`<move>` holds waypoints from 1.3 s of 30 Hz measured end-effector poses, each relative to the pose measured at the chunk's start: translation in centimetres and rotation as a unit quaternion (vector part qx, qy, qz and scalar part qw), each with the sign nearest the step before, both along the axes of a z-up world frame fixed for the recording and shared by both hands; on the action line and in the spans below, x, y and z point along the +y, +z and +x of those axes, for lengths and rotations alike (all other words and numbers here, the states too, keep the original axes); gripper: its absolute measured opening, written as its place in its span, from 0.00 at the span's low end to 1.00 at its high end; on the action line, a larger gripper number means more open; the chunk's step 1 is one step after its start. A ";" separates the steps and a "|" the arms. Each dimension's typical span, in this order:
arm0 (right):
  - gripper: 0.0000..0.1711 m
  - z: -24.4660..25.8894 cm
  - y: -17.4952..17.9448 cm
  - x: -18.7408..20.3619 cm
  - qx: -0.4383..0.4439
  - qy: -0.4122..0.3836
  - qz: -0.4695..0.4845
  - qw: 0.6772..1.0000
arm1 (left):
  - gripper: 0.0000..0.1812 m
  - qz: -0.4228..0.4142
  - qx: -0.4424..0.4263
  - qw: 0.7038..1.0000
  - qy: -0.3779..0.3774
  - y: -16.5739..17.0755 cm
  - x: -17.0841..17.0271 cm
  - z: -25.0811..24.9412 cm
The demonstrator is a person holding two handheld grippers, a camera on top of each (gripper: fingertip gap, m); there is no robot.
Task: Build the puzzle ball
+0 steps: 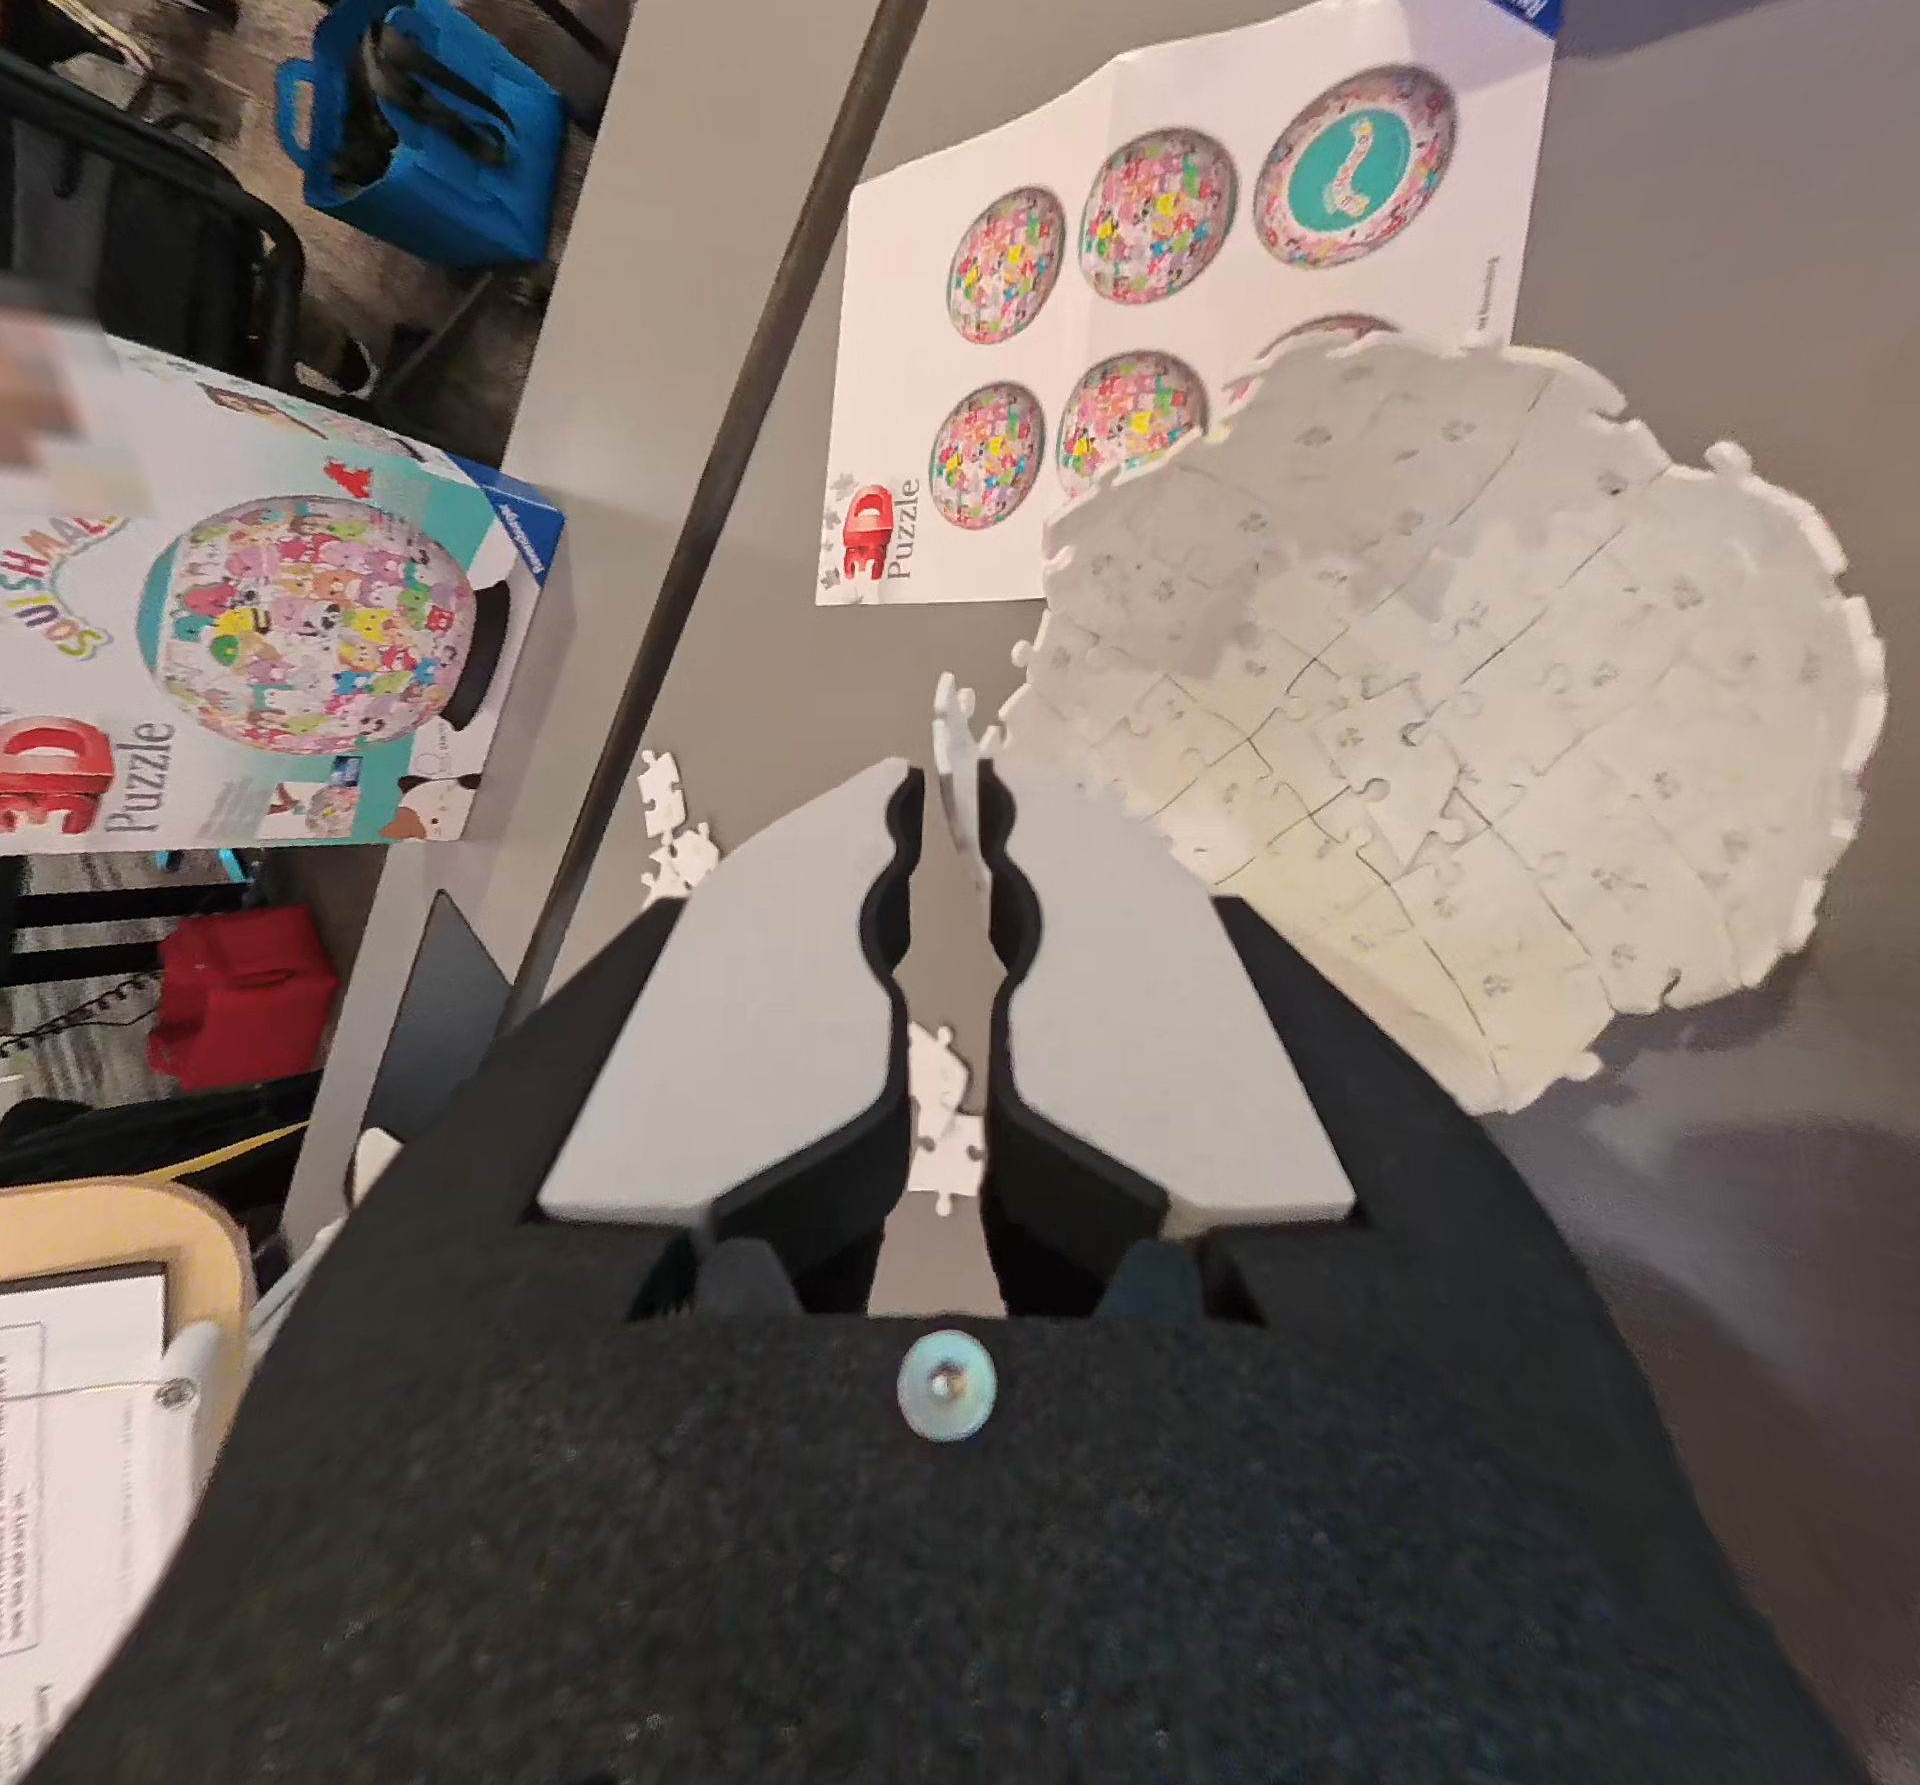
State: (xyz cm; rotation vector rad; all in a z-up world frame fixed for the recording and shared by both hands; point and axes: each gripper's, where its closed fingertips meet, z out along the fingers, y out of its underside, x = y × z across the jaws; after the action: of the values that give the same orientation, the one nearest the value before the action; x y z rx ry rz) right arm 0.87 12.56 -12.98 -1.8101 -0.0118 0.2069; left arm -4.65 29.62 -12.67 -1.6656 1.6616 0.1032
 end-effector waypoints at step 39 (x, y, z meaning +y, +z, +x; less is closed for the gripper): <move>0.02 -0.8 -0.5 0.1 -0.005 0.022 -0.013 1.000 | 0.02 0.000 0.023 1.000 0.009 -1.7 1.2 -0.2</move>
State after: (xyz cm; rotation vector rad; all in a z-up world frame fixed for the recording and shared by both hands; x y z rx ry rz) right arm 0.11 12.62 -13.52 -1.8383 -0.0555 0.2306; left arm -4.87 30.82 -14.32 -1.6895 1.6803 0.1522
